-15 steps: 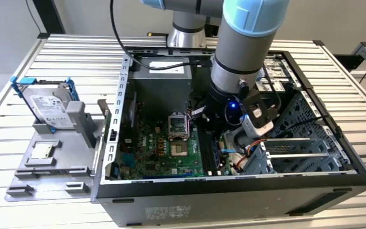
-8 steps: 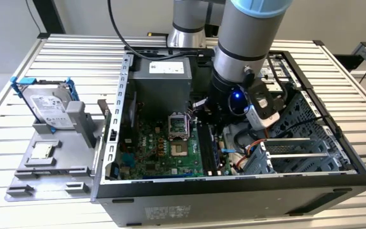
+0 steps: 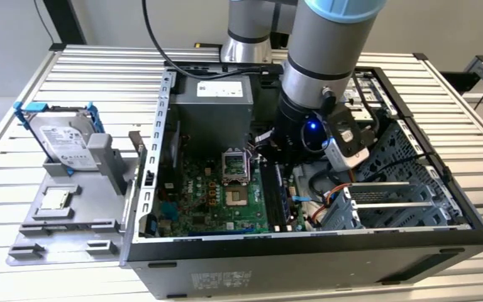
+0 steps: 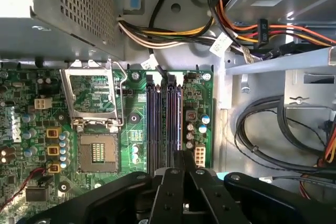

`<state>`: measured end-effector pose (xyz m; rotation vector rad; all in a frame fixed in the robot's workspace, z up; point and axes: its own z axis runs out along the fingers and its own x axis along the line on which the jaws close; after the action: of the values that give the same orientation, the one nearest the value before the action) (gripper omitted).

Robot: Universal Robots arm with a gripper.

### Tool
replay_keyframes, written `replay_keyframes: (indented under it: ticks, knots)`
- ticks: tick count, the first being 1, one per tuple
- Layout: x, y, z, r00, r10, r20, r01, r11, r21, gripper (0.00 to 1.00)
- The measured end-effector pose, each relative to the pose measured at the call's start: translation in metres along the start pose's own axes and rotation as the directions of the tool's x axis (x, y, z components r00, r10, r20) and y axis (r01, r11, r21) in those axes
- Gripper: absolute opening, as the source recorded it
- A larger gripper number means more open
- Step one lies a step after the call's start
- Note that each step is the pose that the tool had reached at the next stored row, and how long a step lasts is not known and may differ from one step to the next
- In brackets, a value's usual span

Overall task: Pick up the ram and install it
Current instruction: 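Press down the ram until it locks into place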

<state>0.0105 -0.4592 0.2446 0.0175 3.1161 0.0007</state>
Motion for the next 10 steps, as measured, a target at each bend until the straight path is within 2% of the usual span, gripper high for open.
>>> replay_keyframes:
  ticks: [10]
  knots:
    - [0.0, 0.0, 0.0, 1.0, 0.0, 0.0, 0.0, 1.0, -0.0001, 0.0]
